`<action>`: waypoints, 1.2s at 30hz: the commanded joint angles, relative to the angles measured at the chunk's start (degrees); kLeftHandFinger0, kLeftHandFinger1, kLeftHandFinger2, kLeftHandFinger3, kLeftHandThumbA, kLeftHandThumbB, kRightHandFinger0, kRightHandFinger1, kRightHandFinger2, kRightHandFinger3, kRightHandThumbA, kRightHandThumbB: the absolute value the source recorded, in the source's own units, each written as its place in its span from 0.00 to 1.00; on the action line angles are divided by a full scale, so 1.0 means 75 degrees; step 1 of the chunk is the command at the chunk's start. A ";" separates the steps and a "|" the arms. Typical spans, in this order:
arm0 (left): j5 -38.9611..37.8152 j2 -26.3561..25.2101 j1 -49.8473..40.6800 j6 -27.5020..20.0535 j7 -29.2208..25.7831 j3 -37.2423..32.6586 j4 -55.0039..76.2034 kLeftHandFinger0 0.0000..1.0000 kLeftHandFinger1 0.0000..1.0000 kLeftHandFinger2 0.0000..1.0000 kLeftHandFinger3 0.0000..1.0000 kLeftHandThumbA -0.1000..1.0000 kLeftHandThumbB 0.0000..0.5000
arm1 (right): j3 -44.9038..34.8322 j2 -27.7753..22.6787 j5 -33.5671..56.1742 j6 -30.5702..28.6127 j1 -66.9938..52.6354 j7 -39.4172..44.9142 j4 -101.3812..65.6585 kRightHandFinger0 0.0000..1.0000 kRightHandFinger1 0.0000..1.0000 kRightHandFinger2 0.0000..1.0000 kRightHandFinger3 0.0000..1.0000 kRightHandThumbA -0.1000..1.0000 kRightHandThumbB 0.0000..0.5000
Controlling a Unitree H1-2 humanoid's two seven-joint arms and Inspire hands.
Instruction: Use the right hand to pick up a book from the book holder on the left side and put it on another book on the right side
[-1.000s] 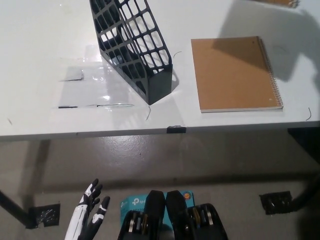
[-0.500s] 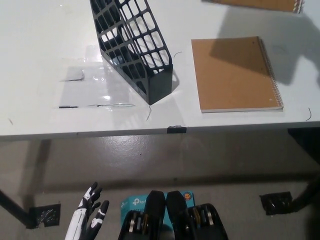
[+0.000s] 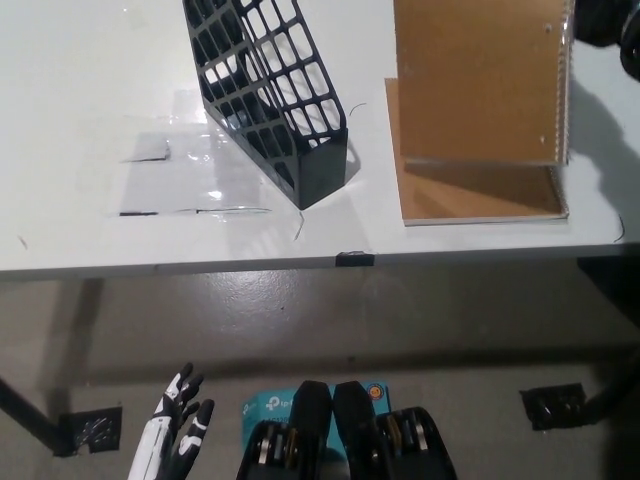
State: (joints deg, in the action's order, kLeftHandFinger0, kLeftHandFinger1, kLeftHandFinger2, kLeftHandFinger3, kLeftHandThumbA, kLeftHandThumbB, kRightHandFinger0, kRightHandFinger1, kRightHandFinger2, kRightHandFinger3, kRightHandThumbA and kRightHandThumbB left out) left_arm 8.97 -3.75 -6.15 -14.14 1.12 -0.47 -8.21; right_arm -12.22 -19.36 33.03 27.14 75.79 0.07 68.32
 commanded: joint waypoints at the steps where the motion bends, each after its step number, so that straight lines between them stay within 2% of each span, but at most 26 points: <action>1: -0.0070 -0.0012 0.0000 -0.0145 -0.0092 0.0001 0.0210 0.97 1.00 1.00 1.00 0.85 0.07 | 0.0082 -0.0285 -0.0499 -0.0625 0.0644 0.0536 0.0028 0.00 0.11 0.79 1.00 0.00 0.20; 2: -0.0085 -0.0016 -0.0017 -0.0134 -0.0085 0.0004 0.0216 0.99 1.00 0.99 1.00 0.85 0.09 | 0.0063 -0.0312 -0.0542 -0.0665 0.0602 0.0555 0.0080 0.00 0.11 0.79 1.00 0.00 0.16; 8: -0.0034 -0.0035 -0.0028 -0.0258 -0.0110 -0.0021 0.0115 0.96 1.00 0.98 1.00 0.87 0.12 | 0.0035 -0.0460 -0.0815 -0.0764 0.0448 0.0686 0.0191 0.00 0.10 0.78 1.00 0.00 0.17; 11: -0.0117 0.0009 -0.0049 -0.0196 -0.0101 -0.0003 0.0113 0.97 1.00 0.98 1.00 0.86 0.12 | 0.0074 -0.0526 -0.0982 -0.0849 0.0456 0.0790 0.0363 0.00 0.14 0.86 1.00 0.00 0.16; 14: -0.0151 0.0021 -0.0044 -0.0221 -0.0112 0.0012 0.0104 0.96 1.00 0.98 1.00 0.86 0.12 | 0.0143 -0.0528 -0.1151 -0.0944 0.0450 0.0830 0.0412 0.00 0.15 0.88 1.00 0.00 0.16; 17: -0.0151 0.0055 -0.0051 -0.0188 -0.0147 0.0030 0.0103 0.98 1.00 0.97 1.00 0.85 0.11 | 0.0123 -0.0517 -0.1276 -0.0907 0.0410 0.0705 0.0400 0.00 0.20 0.88 1.00 0.00 0.18; 18: -0.0140 0.0050 -0.0048 -0.0205 -0.0151 0.0031 0.0094 0.99 1.00 0.97 1.00 0.85 0.11 | 0.0181 -0.0521 -0.1378 -0.0983 0.0383 0.0722 0.0428 0.00 0.22 0.89 0.84 0.00 0.18; 19: -0.0140 0.0039 -0.0050 -0.0213 -0.0142 0.0033 0.0097 0.99 1.00 0.97 1.00 0.85 0.10 | 0.0189 -0.0518 -0.1427 -0.1018 0.0365 0.0725 0.0443 0.00 0.25 0.89 0.78 0.00 0.18; 20: -0.0139 0.0042 -0.0052 -0.0199 -0.0141 0.0033 0.0107 0.97 1.00 0.97 1.00 0.85 0.10 | 0.0232 -0.0519 -0.1489 -0.1081 0.0347 0.0761 0.0474 0.00 0.27 0.90 0.67 0.00 0.18; 21: -0.0148 0.0048 -0.0059 -0.0196 -0.0137 0.0033 0.0113 0.96 1.00 0.97 1.00 0.86 0.11 | 0.0254 -0.0520 -0.1541 -0.1116 0.0335 0.0764 0.0513 0.00 0.29 0.91 0.98 0.00 0.20; 22: -0.0241 0.0066 -0.0055 -0.0199 -0.0103 0.0044 0.0097 0.96 1.00 0.98 1.00 0.85 0.12 | 0.0309 -0.0498 -0.1665 -0.1147 0.0343 0.0665 0.0611 0.00 0.29 0.90 0.89 0.00 0.20; 23: -0.0224 0.0060 -0.0051 -0.0216 -0.0106 0.0039 0.0083 0.95 1.00 0.98 1.00 0.85 0.12 | 0.0304 -0.0495 -0.1686 -0.1165 0.0344 0.0655 0.0638 0.00 0.29 0.89 0.87 0.00 0.22; 25: -0.0196 0.0053 -0.0050 -0.0260 -0.0115 0.0029 0.0068 0.95 1.00 0.98 1.00 0.85 0.11 | 0.0291 -0.0468 -0.1751 -0.1300 0.0325 0.0628 0.0729 0.00 0.30 0.89 0.93 0.00 0.25; 26: -0.0183 0.0054 -0.0054 -0.0253 -0.0122 0.0027 0.0084 0.95 1.00 0.97 1.00 0.84 0.10 | 0.0313 -0.0446 -0.1805 -0.1396 0.0314 0.0599 0.0772 0.00 0.32 0.91 0.79 0.00 0.28; 27: -0.0229 0.0065 -0.0057 -0.0221 -0.0105 0.0034 0.0109 0.96 1.00 0.96 1.00 0.83 0.09 | 0.0327 -0.0409 -0.1872 -0.1456 0.0294 0.0600 0.0781 0.00 0.36 0.97 0.77 0.00 0.30; 28: -0.0235 0.0069 -0.0060 -0.0208 -0.0107 0.0037 0.0117 0.96 1.00 0.96 1.00 0.83 0.09 | 0.0380 -0.0392 -0.1947 -0.1505 0.0285 0.0612 0.0780 0.00 0.36 0.98 0.70 0.00 0.30; 29: -0.0229 0.0069 -0.0049 -0.0189 -0.0101 0.0031 0.0135 0.98 1.00 0.97 1.00 0.83 0.09 | 0.0445 -0.0385 -0.2043 -0.1545 0.0291 0.0581 0.0784 0.00 0.41 1.00 0.58 0.00 0.31; 30: -0.0213 0.0053 -0.0044 -0.0179 -0.0094 0.0025 0.0148 0.99 1.00 0.97 1.00 0.84 0.10 | 0.0519 -0.0364 -0.2155 -0.1610 0.0305 0.0519 0.0837 0.00 0.40 0.98 0.50 0.00 0.33; 31: -0.0199 0.0044 -0.0041 -0.0188 -0.0096 0.0023 0.0142 0.99 1.00 0.98 1.00 0.84 0.10 | 0.0532 -0.0354 -0.2179 -0.1651 0.0313 0.0512 0.0887 0.00 0.40 0.95 0.48 0.00 0.34; 32: -0.0156 0.0039 -0.0023 -0.0219 -0.0121 0.0022 0.0132 0.99 1.00 0.97 1.00 0.85 0.09 | 0.0536 -0.0338 -0.2210 -0.1662 0.0311 0.0520 0.0872 0.00 0.40 0.94 0.56 0.00 0.34; 33: -0.0120 0.0041 -0.0013 -0.0198 -0.0128 0.0009 0.0125 0.99 1.00 0.97 1.00 0.86 0.11 | 0.0593 -0.0327 -0.2280 -0.1667 0.0315 0.0498 0.0845 0.00 0.44 0.92 0.56 0.00 0.36; 34: -0.0066 0.0016 -0.0019 -0.0167 -0.0113 -0.0015 0.0154 0.99 1.00 0.98 1.00 0.87 0.10 | 0.0666 -0.0311 -0.2381 -0.1741 0.0313 0.0497 0.0864 0.03 0.47 0.90 0.74 0.00 0.40; 35: -0.0080 0.0011 -0.0014 -0.0145 -0.0104 -0.0010 0.0185 0.98 1.00 0.98 1.00 0.88 0.09 | 0.0707 -0.0301 -0.2420 -0.1839 0.0310 0.0630 0.0922 0.14 0.52 0.85 0.74 0.00 0.47; 36: -0.0112 0.0010 0.0004 -0.0189 -0.0101 0.0000 0.0176 0.96 1.00 0.98 1.00 0.87 0.10 | 0.0708 -0.0323 -0.2404 -0.1900 0.0295 0.0903 0.0961 0.18 0.57 0.79 0.75 0.00 0.49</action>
State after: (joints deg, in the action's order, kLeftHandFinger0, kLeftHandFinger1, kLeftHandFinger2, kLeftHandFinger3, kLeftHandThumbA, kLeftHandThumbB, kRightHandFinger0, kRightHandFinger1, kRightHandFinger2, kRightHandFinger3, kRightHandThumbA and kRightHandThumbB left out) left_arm 8.17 -3.62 -6.16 -14.15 1.12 -0.27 -8.19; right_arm -7.60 -20.61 16.92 19.40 74.13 3.05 76.19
